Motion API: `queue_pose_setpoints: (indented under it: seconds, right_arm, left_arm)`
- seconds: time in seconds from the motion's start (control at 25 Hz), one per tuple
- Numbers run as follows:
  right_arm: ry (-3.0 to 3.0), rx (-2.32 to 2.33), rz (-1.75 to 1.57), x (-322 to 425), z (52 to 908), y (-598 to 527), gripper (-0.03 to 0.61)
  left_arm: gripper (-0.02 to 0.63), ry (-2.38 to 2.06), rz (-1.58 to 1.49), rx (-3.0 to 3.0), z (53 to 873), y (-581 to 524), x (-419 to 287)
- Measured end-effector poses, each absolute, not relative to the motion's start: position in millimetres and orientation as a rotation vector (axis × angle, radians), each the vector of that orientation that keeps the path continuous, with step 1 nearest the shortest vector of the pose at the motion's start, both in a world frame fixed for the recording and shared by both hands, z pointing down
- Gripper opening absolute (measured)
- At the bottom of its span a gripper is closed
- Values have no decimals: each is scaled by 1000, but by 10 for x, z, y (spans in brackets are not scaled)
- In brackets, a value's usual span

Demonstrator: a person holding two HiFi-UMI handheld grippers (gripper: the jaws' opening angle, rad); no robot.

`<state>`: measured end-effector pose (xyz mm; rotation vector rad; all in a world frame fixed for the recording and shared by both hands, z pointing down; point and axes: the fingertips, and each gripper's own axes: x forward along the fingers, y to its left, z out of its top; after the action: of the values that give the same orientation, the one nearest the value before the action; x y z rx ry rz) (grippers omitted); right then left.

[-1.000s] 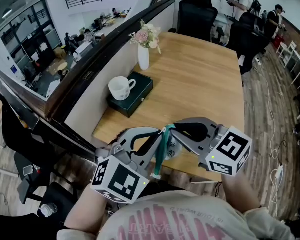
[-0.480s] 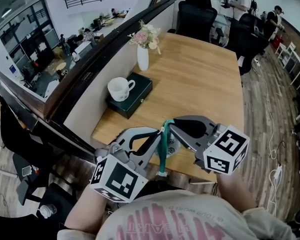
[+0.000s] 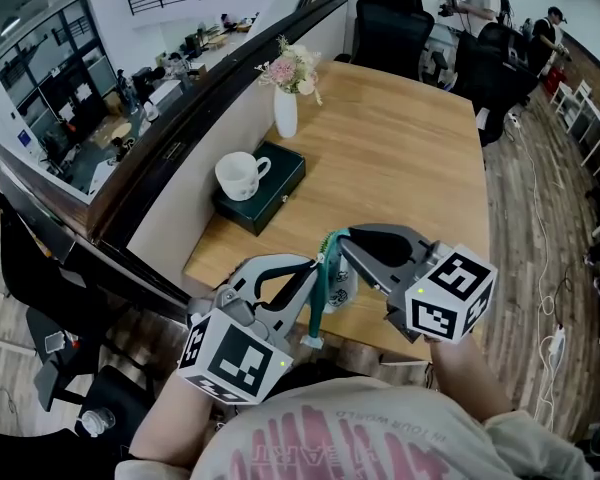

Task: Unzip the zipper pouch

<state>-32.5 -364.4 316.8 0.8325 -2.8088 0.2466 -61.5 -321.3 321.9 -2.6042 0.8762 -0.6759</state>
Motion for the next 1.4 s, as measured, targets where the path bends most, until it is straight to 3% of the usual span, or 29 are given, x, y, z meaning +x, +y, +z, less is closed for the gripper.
queue_pose_setpoints:
  seconds: [1.4]
  right_arm:
    - [-2718, 1227, 348, 163, 3295, -4028, 31]
  left_arm:
    - [3, 836, -720, -2640, 3326, -3236, -614]
